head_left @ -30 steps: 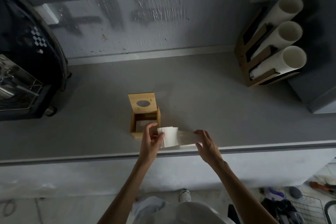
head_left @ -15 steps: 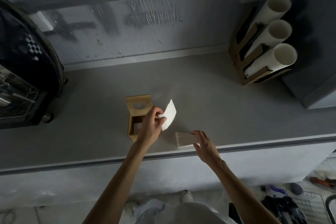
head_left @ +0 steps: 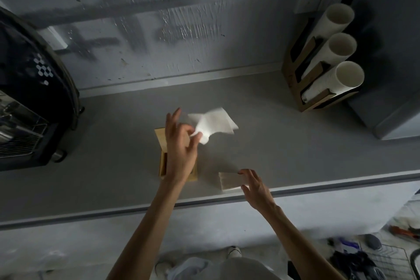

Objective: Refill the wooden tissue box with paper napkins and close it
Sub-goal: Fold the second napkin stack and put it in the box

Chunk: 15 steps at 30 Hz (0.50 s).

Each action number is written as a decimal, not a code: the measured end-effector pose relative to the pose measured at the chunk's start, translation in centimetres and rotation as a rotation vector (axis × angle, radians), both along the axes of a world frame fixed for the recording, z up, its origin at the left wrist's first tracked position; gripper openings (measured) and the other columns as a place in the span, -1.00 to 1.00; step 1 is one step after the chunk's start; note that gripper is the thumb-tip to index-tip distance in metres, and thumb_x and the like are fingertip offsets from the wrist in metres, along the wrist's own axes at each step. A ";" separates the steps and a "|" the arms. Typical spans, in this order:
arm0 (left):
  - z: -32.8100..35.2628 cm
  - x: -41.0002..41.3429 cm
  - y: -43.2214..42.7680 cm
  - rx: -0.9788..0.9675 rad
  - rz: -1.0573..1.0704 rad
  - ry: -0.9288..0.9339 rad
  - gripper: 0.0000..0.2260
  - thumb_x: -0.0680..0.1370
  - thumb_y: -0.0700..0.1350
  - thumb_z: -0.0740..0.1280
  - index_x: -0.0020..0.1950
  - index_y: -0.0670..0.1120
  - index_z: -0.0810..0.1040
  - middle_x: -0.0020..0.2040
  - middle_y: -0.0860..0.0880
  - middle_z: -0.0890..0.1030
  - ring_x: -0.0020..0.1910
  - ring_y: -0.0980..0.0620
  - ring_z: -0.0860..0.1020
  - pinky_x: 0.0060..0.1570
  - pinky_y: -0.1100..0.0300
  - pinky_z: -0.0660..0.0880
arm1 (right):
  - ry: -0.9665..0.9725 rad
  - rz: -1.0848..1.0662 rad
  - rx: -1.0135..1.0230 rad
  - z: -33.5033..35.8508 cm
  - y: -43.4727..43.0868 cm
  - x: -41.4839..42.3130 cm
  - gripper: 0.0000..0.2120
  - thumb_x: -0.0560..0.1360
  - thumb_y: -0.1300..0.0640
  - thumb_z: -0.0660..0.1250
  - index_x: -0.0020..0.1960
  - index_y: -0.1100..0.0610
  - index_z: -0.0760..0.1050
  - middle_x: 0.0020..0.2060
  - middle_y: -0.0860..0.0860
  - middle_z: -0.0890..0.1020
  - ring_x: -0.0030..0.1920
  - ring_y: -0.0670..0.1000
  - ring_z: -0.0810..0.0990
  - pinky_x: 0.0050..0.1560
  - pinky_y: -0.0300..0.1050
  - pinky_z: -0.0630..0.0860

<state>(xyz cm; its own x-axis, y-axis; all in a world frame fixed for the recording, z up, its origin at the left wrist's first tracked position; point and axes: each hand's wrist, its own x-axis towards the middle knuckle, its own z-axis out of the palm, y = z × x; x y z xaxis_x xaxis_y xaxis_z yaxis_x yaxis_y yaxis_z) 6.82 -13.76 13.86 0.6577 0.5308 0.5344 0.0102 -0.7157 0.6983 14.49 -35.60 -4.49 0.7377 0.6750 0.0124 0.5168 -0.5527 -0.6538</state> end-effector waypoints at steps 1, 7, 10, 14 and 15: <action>-0.4 0.0 -0.5 0.088 -0.042 0.064 -0.87 0.49 -0.22 0.38 -0.15 -0.18 0.43 0.43 -0.18 0.37 0.50 -0.17 0.21 0.42 0.14 0.22 | -0.001 -0.007 -0.002 0.0 0.0 0.0 -0.58 0.43 0.31 0.37 0.24 0.08 0.39 0.21 0.08 0.53 0.09 0.14 0.58 -0.08 -0.01 0.61; -2.2 0.1 -2.1 0.220 -0.110 0.261 -0.90 0.50 -0.28 0.32 -0.15 -0.15 0.42 -0.14 -0.07 0.55 -0.10 -0.07 0.50 -0.08 0.10 0.42 | -0.006 -0.006 0.007 -0.1 0.0 0.2 -0.57 0.39 0.32 0.38 0.22 0.09 0.42 0.18 0.07 0.54 0.08 0.15 0.58 -0.05 0.03 0.60; -4.1 1.1 -2.3 0.288 -0.114 0.436 -0.91 0.51 -0.26 0.32 -0.10 -0.12 0.43 -0.16 -0.06 0.56 -0.15 -0.04 0.50 -0.19 0.23 0.29 | -0.028 -0.002 0.008 -0.3 0.0 0.2 -0.56 0.38 0.34 0.39 0.20 0.10 0.42 0.17 0.09 0.55 0.07 0.17 0.59 -0.05 0.03 0.61; -6.8 2.7 -2.9 0.403 -0.227 0.640 -0.91 0.50 -0.27 0.32 -0.04 -0.12 0.47 -0.09 -0.09 0.59 -0.07 -0.10 0.54 -0.14 0.10 0.39 | -0.063 0.016 0.014 -0.1 0.2 0.0 -0.53 0.32 0.39 0.44 0.15 0.12 0.39 0.21 0.16 0.48 0.07 0.20 0.57 -0.11 0.11 0.64; -7.3 3.0 -3.1 0.426 -0.240 0.678 -0.89 0.49 -0.28 0.32 -0.03 -0.12 0.48 -0.07 -0.10 0.60 -0.05 -0.11 0.54 -0.13 0.09 0.41 | -0.076 0.015 0.008 -0.1 0.2 -0.1 -0.52 0.32 0.41 0.44 0.14 0.13 0.39 0.27 0.20 0.43 0.11 0.23 0.56 -0.11 0.11 0.65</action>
<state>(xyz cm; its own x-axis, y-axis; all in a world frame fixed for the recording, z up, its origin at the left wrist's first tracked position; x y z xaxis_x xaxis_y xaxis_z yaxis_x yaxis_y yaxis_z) 9.82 -16.82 6.58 0.9784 0.1773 0.1059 0.1442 -0.9535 0.2646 14.42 -35.38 -4.59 0.7240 0.6858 0.0737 0.5735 -0.5392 -0.6167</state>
